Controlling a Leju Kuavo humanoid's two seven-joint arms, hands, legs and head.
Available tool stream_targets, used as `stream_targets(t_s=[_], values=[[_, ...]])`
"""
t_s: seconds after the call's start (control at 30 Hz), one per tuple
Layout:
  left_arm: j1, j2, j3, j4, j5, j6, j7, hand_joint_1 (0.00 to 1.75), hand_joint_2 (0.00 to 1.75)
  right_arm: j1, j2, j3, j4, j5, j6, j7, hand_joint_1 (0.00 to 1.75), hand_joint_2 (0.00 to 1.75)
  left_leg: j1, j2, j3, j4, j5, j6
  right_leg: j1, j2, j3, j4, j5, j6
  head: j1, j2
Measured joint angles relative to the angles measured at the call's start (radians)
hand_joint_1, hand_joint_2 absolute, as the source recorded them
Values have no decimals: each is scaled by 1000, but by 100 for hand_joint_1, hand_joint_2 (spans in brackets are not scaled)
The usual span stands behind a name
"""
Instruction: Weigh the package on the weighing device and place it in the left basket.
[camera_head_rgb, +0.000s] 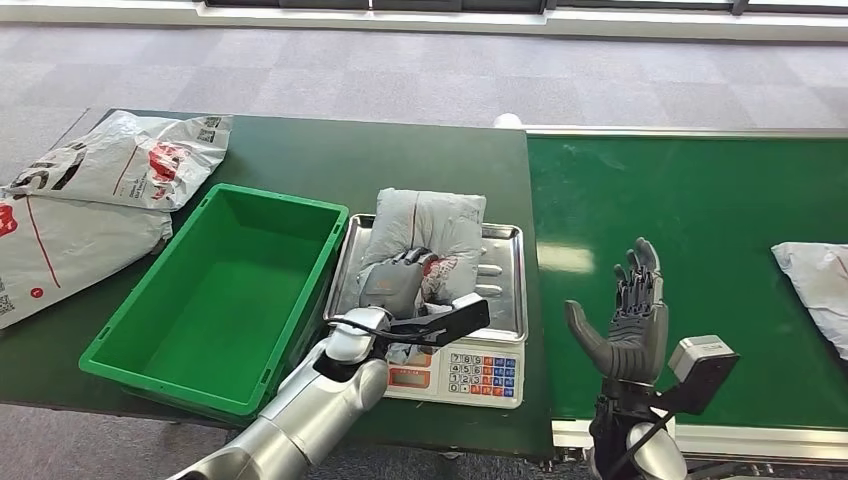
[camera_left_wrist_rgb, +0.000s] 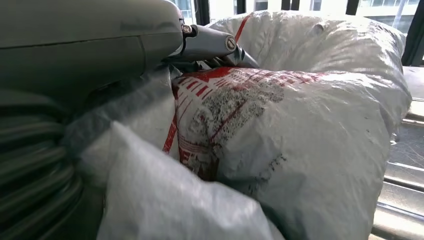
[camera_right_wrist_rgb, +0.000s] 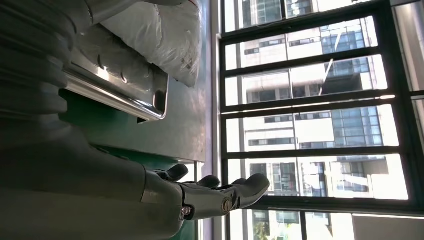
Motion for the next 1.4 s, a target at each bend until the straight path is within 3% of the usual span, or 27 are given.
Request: stream_targets(t_s=[0.17, 0.33, 0.53, 0.73, 1.0, 1.13, 1.27, 1.4], values=[[-11, 10, 28, -11, -36, -4, -18, 175, 175, -1, -15, 20, 9, -3, 0, 0, 0, 175, 0, 0, 1, 0, 1, 0, 0, 0, 1, 0, 1, 0, 0, 0], [11, 40, 96, -115, -61, -22, -39, 175, 175, 29, -13, 21, 5, 38, 8, -3, 0, 175, 0, 0, 1, 0, 3, -1, 1, 1, -1, 0, 2, 0, 0, 0], [71, 109, 220, -384, 74, 31, -118, 175, 175, 92, -2, 8, -31, 82, -4, 5, 0, 175, 0, 1, -5, 0, 5, -4, 3, 2, -9, 1, 4, -1, 0, 0], [138, 236, 396, -777, 217, 86, -173, 175, 175, 172, -3, -25, -60, 69, -42, 2, 0, 175, 1, 2, -10, -1, 5, -5, 3, 4, -14, 2, 3, -3, 0, 0], [174, 291, 466, -919, 216, 107, -185, 175, 175, 189, -4, -34, -75, 64, -52, 2, 0, 175, 1, 1, -10, -1, 6, -4, 2, 2, -14, 2, 4, -2, 0, 0], [192, 333, 498, -952, 241, 131, -187, 19, 175, 212, -4, -34, -89, 70, -60, 12, 0, 175, 1, 1, -10, -1, 6, -4, 2, 3, -14, 2, 4, -2, 0, 0], [220, 380, 553, -974, 275, 126, -199, 0, 175, 247, -4, -41, -112, 84, -59, 21, 0, 175, 1, 2, -11, -2, 6, -4, 3, 4, -16, 2, 4, -2, 0, 0], [240, 409, 578, -975, 278, 111, -200, 0, 175, 260, -3, -56, -125, 99, -29, 31, 0, 175, 1, 2, -11, -2, 6, -4, 3, 3, -16, 2, 4, -3, 0, 0]])
